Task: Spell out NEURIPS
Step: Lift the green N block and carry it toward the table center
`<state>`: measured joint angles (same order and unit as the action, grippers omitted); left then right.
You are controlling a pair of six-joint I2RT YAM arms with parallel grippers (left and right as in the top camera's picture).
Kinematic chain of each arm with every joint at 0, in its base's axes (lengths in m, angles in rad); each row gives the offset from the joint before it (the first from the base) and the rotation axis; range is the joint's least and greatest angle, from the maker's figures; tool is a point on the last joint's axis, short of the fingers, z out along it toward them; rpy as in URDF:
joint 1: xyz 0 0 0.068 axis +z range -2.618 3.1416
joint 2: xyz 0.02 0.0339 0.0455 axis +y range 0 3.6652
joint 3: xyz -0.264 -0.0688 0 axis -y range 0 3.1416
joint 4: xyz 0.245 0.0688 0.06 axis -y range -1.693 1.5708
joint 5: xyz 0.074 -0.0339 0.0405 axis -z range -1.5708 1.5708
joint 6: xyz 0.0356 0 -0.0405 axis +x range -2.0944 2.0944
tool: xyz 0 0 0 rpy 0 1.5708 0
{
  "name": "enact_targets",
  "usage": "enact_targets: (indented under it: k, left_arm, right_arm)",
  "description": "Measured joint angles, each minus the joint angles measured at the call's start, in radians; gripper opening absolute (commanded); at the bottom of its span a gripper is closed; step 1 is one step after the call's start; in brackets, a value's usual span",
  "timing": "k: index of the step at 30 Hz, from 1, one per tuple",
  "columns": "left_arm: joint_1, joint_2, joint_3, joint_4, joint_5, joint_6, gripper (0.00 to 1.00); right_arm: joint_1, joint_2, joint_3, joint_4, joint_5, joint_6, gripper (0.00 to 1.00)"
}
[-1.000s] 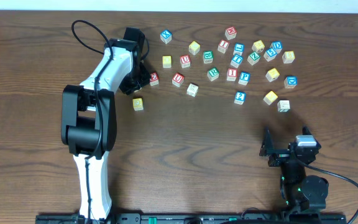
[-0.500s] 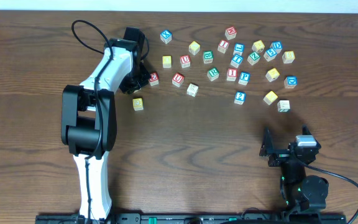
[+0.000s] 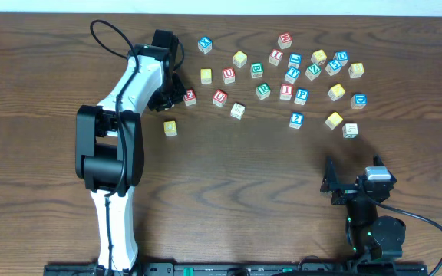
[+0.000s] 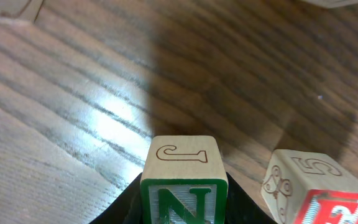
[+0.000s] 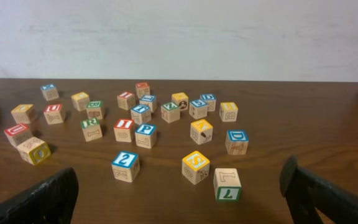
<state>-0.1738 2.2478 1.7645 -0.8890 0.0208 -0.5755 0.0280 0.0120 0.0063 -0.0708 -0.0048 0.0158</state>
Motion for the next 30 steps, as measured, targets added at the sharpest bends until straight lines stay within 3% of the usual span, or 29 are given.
enact_targets:
  k: [6,18,30]
  left_arm:
    - [0.0,-0.042,0.0,-0.002,0.0,0.082,0.29]
    - [-0.05,-0.311,0.0,-0.072,-0.001,0.273,0.25]
    - [-0.19,-0.442,-0.018,-0.201,0.0,0.375,0.1]
  right_arm:
    - [0.0,0.0,0.0,0.0,0.0,0.0,0.99]
    - [0.0,0.0,0.0,0.0,0.0,0.0,0.99]
    - [0.0,0.0,0.0,0.0,0.0,0.0,0.99]
